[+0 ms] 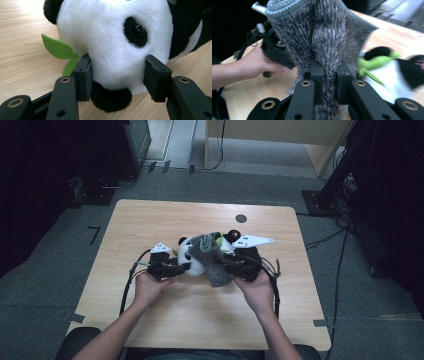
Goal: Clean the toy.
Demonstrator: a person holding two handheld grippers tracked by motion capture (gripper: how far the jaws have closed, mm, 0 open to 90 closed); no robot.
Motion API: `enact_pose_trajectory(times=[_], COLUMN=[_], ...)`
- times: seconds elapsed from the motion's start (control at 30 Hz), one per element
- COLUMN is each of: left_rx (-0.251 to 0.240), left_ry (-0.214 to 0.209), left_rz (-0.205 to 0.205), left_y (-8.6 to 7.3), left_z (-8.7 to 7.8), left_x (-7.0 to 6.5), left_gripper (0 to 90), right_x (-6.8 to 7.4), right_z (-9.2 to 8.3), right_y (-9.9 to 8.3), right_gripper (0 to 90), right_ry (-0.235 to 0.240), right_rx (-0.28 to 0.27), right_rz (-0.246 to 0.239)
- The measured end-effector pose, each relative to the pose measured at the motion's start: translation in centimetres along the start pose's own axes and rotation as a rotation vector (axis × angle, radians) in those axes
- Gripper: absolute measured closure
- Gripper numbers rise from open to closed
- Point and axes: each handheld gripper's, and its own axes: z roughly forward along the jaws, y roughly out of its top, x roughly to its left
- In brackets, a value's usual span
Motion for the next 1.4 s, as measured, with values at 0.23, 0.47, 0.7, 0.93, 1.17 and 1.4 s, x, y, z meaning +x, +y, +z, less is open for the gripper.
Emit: enact_pose_trajectory(times=[0.23,0.47,0.7,0.93,1.17,1.4], left_rx=[-0.001,0.000,0.002,0.010,0.016,0.020], left_ry=[0.002,0.011,0.012,0.003,0.002,0.001], left_rz=[-0.010,0.002,0.010,0.019,0.020,0.016], left_y=[0.1,0.0,-0.1,-0.1,0.0,0.1], left_z=[-0.1,0.0,0.1,0.3,0.3,0.4], left_x=[-0.1,-0.2,-0.1,0.0,0.0,-0.2], left_gripper=[48.1,48.3,48.8,49.3,49.4,49.6], right_x=[0.3,-1.4,-1.7,-2.5,-3.0,-4.4], right_z=[5.4,9.2,9.3,7.9,5.2,2.2], right_y=[-1.7,-3.9,-4.5,-5.0,-5.1,-5.2], right_gripper=[80.5,80.3,80.3,80.5,80.5,80.6], right_ry=[0.015,-0.002,-0.011,-0.050,-0.127,-0.145], right_rx=[0.079,0.144,0.163,0.207,0.206,0.149], right_rz=[-0.028,0.010,-0.016,-0.037,-0.046,0.013])
